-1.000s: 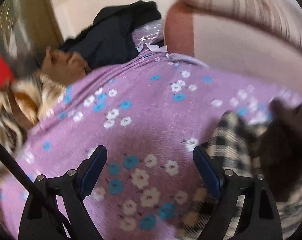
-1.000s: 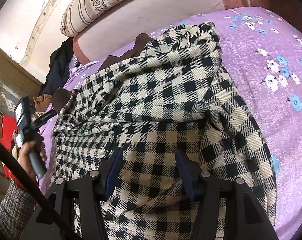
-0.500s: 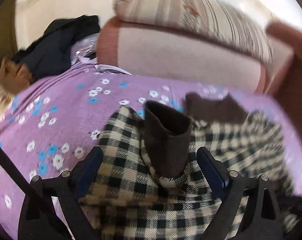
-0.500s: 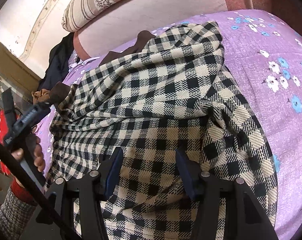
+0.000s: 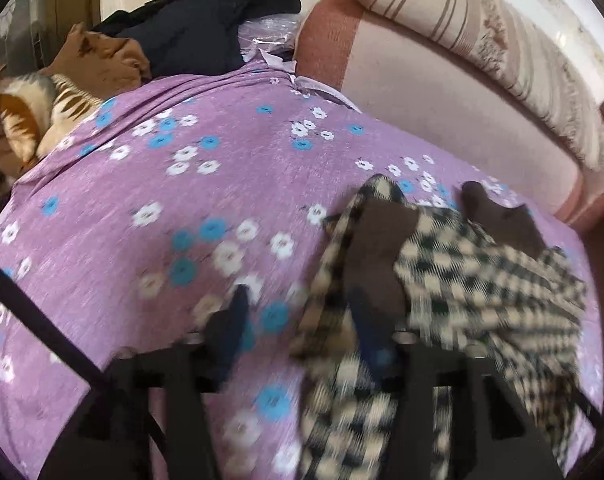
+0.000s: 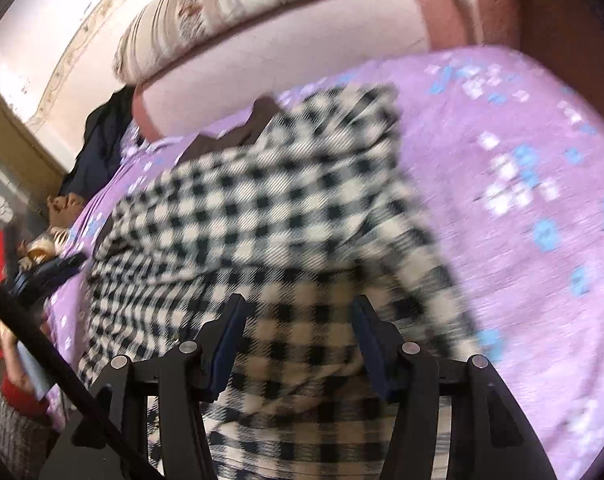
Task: Fold large clothes
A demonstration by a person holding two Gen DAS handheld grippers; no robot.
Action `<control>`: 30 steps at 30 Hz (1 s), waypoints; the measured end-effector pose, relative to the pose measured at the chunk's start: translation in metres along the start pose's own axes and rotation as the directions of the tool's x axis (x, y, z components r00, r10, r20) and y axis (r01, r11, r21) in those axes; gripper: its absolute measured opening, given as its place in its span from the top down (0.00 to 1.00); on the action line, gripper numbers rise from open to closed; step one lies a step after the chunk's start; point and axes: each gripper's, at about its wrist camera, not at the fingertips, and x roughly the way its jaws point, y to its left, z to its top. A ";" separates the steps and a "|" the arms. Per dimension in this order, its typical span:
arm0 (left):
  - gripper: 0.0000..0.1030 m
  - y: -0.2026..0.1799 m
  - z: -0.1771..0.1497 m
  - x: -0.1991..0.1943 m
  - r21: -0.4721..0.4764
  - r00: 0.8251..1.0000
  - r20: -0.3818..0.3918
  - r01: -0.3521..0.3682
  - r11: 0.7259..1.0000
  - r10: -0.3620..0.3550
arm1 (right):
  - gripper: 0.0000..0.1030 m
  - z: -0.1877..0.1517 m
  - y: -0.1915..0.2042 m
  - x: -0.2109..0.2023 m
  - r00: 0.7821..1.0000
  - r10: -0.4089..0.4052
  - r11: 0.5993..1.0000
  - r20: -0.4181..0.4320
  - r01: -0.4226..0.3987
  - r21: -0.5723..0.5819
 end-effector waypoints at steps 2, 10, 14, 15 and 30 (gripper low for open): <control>0.29 0.016 -0.018 -0.017 -0.010 1.000 0.008 0.022 1.000 -0.022 | 0.39 0.000 -0.017 -0.012 0.999 -0.047 0.998 0.015 0.046 0.047; 0.29 0.047 -0.099 -0.029 -0.059 0.939 -0.167 0.294 0.954 -0.300 | 0.39 -0.037 -0.092 -0.035 0.997 -0.020 0.952 -0.072 0.041 0.302; 0.39 0.034 -0.133 -0.049 0.010 0.899 -0.214 0.394 0.919 -0.383 | 0.39 -0.075 -0.106 -0.056 0.985 0.163 0.910 -0.053 -0.129 0.394; 0.45 0.033 -0.144 -0.054 0.014 0.885 -0.231 0.419 0.908 -0.405 | 0.39 -0.087 -0.114 -0.062 0.972 0.231 0.879 -0.039 -0.191 0.437; 0.46 0.048 -0.240 -0.120 -0.003 0.846 -0.224 0.495 0.869 -0.483 | 0.42 -0.201 -0.087 -0.103 0.909 0.408 0.819 -0.087 -0.322 0.475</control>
